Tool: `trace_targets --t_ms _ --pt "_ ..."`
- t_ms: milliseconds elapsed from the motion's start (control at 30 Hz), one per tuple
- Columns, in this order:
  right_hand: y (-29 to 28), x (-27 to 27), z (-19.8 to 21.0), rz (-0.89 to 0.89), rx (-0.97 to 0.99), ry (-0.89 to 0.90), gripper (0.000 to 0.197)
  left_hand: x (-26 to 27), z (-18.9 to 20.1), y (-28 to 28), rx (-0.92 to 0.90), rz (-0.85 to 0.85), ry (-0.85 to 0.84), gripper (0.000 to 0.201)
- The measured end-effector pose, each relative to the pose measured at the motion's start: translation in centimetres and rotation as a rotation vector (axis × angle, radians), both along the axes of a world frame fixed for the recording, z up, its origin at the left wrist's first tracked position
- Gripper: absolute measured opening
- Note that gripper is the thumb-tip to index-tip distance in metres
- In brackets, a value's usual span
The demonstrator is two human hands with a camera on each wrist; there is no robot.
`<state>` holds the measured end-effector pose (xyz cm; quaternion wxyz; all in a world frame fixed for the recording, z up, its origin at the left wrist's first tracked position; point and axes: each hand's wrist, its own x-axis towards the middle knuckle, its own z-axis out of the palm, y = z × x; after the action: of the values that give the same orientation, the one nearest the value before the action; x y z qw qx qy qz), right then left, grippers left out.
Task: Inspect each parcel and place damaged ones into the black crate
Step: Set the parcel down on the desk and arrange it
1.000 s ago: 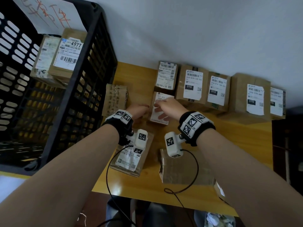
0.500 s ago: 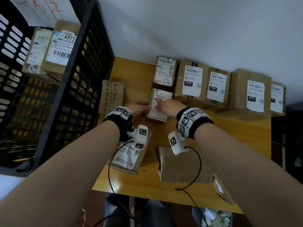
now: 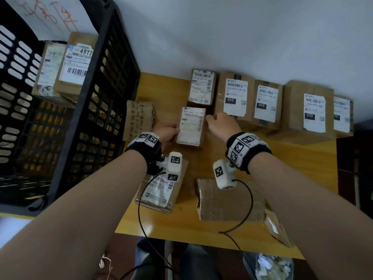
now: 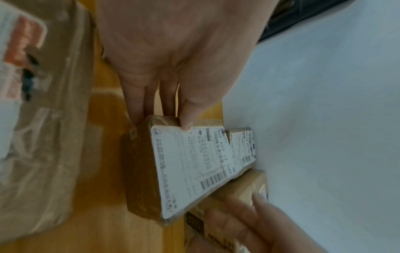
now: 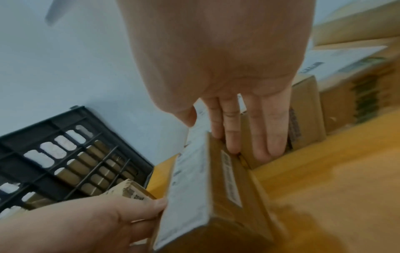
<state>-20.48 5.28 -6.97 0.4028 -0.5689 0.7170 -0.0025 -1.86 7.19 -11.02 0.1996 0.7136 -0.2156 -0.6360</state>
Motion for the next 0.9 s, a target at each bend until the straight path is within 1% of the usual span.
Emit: trace_targets --t_ms 67,100,167,267,367,433,567,667,733,767,800,867,900 --pt "0.4 0.5 -0.6 -0.051 0.082 -0.053 0.045 0.4 -0.2 -0.1 0.021 0.021 -0.002 0.032" --pt "0.5 0.8 -0.7 -0.06 0.091 -0.076 0.046 0.5 -0.2 -0.1 0.024 0.027 0.001 0.033" --pt "0.5 1.5 -0.3 -0.047 0.048 -0.086 0.048 0.6 0.0 -0.2 0.009 0.057 0.0 0.036" --pt "0.4 1.9 0.4 -0.036 -0.049 -0.099 0.057 0.6 0.3 -0.4 0.01 0.073 0.021 0.032" --pt "0.5 2.1 0.5 -0.014 -0.071 -0.105 0.056 0.2 0.6 -0.5 0.009 0.012 0.028 0.047" --pt "0.8 2.4 0.2 0.011 -0.038 -0.1 0.052 -0.2 0.5 -0.5 0.001 -0.031 0.036 0.051" --pt "1.2 2.9 0.1 0.071 0.032 -0.126 0.043 -0.7 0.3 -0.6 0.012 -0.064 0.03 0.038" --pt "1.0 2.9 0.5 0.14 0.076 -0.146 0.04 -0.2 0.5 -0.9 0.038 -0.016 0.023 0.01" --pt "0.7 2.7 0.9 0.173 0.078 -0.162 0.04 0.1 0.6 -0.9 0.051 -0.009 0.031 0.011" --pt "0.6 2.6 1.0 0.181 0.061 -0.167 0.041 0.4 0.5 -0.8 0.028 -0.034 0.02 0.006" --pt "0.5 2.5 1.1 0.191 0.033 -0.169 0.043 0.6 0.3 -0.6 -0.002 -0.057 -0.002 0.011" --pt "0.4 2.3 1.2 0.221 -0.014 -0.161 0.044 0.8 -0.1 -0.5 -0.045 -0.087 -0.05 0.026" --pt "0.3 2.3 1.2 0.253 -0.022 -0.144 0.044 0.8 -0.2 -0.5 -0.057 -0.095 -0.058 0.029"
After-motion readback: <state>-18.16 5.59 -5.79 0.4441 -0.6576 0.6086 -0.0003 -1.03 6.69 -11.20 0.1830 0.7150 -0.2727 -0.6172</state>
